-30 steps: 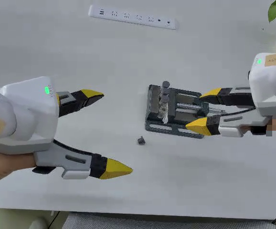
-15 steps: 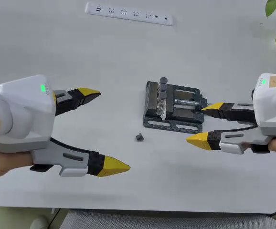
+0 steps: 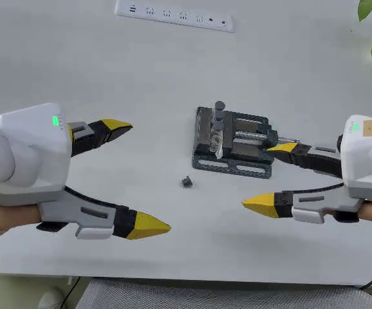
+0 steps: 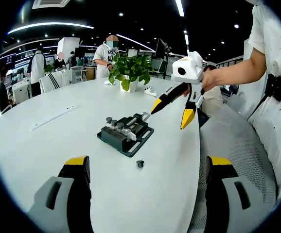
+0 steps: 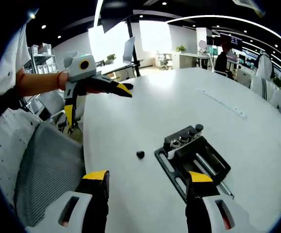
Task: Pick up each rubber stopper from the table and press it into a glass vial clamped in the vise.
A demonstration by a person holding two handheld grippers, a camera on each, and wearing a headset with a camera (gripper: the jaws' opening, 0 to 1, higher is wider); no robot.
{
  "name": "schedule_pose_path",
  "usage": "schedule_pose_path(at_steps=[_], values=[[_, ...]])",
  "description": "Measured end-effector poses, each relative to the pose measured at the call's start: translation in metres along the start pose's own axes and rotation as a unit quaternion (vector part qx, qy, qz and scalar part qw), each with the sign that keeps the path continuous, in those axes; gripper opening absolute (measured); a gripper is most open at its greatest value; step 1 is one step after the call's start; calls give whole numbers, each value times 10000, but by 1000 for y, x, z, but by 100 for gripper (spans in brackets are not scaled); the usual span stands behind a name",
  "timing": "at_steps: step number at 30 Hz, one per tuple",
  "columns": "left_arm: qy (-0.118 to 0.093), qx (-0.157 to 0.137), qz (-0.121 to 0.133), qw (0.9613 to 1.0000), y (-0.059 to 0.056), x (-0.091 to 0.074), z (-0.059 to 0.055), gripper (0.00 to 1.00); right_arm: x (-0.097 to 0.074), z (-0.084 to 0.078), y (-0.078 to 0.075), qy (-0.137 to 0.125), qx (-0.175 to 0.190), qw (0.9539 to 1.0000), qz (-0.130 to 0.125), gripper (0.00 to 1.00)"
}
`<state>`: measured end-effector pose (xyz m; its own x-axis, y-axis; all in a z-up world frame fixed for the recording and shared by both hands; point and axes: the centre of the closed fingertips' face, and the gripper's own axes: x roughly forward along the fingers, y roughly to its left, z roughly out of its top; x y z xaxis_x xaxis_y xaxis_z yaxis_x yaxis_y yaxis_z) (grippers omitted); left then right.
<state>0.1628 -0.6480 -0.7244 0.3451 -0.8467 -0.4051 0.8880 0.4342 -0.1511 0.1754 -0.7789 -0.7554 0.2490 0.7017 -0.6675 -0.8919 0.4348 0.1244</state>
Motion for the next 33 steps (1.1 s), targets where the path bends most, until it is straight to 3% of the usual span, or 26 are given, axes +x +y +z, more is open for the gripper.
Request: schedule_pose_path(at_steps=[6, 13, 24, 33], values=[[24, -8, 1, 10000, 0, 0, -3, 99, 11, -5, 10, -112, 16, 9999, 6, 59], [24, -53, 13, 10000, 0, -1, -6, 99, 31, -7, 19, -214, -28, 9998, -34, 48], [27, -102, 39, 9999, 0, -1, -8, 99, 69, -3, 19, -267, -98, 9995, -111, 24], [29, -137, 39, 9999, 1, -1, -9, 99, 91, 0, 15, -193, -172, 9996, -136, 15]])
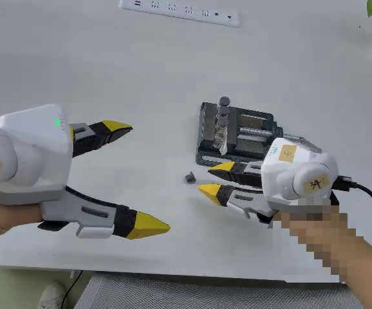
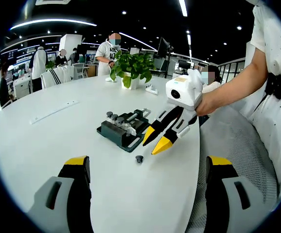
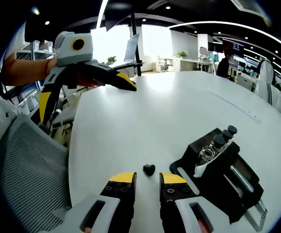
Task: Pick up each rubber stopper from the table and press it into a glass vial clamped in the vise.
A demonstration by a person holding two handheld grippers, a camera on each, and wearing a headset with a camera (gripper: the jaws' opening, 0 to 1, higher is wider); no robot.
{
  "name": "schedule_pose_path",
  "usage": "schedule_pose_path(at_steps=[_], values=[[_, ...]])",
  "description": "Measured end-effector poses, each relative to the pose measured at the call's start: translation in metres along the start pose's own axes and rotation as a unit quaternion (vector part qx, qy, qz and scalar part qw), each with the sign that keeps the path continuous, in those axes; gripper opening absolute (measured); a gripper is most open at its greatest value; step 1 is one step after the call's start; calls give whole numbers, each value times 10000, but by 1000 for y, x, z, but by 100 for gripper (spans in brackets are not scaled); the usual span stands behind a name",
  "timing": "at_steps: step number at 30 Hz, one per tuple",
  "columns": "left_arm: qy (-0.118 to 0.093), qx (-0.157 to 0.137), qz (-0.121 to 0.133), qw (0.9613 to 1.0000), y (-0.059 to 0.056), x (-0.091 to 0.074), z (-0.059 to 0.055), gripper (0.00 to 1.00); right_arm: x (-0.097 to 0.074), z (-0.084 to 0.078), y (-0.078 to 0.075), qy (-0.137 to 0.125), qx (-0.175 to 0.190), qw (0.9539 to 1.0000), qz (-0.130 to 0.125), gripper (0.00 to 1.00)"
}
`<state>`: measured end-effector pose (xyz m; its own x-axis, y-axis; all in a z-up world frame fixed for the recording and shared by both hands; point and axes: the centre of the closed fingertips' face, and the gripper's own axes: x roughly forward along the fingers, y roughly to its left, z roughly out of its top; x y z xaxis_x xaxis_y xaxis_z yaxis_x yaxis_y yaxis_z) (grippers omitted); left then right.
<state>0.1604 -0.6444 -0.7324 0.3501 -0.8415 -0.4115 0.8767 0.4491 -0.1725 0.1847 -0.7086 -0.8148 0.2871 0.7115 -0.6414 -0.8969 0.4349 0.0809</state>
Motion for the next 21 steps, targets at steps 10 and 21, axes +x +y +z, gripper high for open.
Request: schedule_pose_path(at_steps=[10, 21], values=[[24, -61, -18, 10000, 0, 2, -3, 98, 12, -5, -4, 134, -69, 9999, -10, 8], [4, -77, -35, 10000, 1, 4, -1, 98, 22, -7, -2, 235, -196, 9995, 46, 4]])
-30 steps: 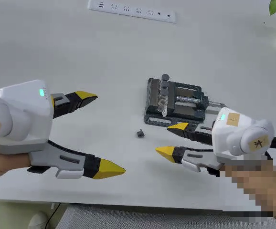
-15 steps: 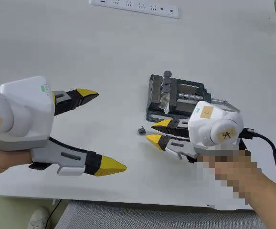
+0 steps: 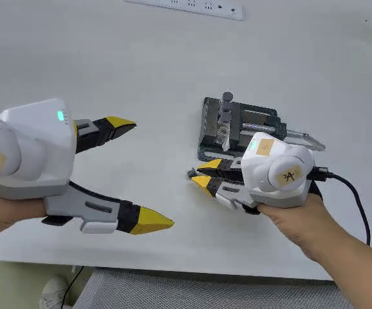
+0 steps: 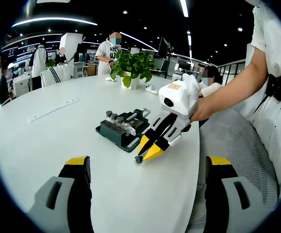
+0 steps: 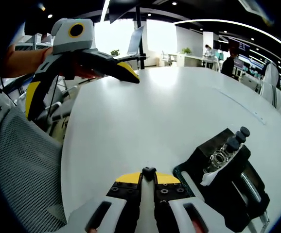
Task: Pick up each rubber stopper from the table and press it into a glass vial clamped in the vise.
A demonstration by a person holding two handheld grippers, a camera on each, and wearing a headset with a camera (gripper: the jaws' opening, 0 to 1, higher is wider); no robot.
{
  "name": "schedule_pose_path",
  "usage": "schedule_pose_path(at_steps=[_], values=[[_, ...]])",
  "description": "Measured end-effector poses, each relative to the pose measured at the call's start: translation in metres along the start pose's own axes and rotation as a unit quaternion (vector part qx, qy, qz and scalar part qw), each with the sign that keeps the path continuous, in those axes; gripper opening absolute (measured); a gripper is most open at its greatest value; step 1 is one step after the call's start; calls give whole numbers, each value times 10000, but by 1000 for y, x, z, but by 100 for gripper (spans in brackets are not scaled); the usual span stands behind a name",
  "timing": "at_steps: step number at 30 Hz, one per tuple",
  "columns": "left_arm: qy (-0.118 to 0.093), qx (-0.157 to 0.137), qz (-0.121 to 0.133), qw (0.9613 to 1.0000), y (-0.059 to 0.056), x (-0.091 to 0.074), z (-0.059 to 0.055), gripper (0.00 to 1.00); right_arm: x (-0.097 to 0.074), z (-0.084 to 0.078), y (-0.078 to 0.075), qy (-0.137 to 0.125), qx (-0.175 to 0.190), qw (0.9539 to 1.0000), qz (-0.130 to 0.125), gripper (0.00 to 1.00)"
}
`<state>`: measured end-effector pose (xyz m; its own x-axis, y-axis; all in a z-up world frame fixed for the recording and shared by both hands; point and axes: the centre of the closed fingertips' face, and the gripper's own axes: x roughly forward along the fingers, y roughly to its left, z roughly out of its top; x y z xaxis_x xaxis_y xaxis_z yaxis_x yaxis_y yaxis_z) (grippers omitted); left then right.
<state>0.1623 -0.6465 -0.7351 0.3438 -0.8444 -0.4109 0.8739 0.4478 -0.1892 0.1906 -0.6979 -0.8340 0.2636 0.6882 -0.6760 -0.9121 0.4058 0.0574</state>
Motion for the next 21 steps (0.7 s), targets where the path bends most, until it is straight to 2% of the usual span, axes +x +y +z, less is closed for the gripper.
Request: schedule_pose_path(at_steps=[5, 21], values=[[-3, -16, 5, 10000, 0, 0, 0, 98, 0, -1, -1, 41, -69, 10000, -18, 0], [-18, -22, -41, 10000, -1, 4, 2, 97, 0, -1, -1, 78, -105, 9999, -68, 0]])
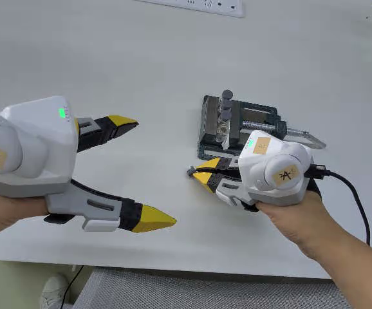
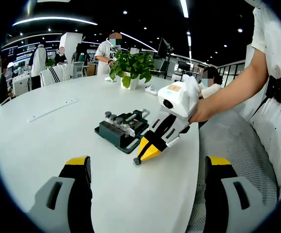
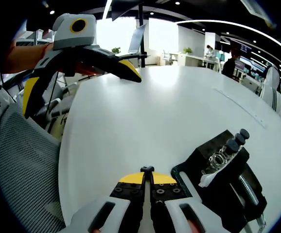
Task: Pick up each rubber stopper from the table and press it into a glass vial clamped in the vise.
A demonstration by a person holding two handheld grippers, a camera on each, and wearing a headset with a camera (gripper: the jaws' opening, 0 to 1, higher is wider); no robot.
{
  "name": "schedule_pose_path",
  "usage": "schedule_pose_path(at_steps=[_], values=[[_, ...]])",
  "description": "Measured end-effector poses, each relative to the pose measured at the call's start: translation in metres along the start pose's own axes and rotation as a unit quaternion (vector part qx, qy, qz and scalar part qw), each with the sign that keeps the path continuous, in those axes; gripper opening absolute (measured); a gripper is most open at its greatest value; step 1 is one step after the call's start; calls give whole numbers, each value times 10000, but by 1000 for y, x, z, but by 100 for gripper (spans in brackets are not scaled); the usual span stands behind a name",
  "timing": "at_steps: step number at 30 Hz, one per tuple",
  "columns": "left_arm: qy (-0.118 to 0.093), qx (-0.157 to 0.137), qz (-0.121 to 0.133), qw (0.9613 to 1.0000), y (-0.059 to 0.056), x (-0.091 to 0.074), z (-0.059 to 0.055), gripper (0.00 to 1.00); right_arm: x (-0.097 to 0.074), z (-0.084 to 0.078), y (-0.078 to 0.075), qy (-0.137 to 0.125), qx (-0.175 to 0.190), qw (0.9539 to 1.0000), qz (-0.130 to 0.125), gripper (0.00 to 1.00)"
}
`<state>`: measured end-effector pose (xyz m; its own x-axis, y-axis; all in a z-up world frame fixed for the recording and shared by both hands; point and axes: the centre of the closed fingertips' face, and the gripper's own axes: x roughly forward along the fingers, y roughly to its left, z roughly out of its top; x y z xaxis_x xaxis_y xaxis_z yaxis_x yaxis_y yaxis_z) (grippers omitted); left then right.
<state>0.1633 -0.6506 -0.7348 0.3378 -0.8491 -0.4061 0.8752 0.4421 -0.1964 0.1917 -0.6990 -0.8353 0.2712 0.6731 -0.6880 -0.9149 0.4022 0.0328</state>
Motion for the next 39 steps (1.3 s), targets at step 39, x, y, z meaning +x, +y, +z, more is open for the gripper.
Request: schedule_pose_path(at_steps=[39], values=[[-625, 423, 297, 9967, -3, 15, 70, 80, -112, 70, -25, -1256, 410, 9881, -787, 0]])
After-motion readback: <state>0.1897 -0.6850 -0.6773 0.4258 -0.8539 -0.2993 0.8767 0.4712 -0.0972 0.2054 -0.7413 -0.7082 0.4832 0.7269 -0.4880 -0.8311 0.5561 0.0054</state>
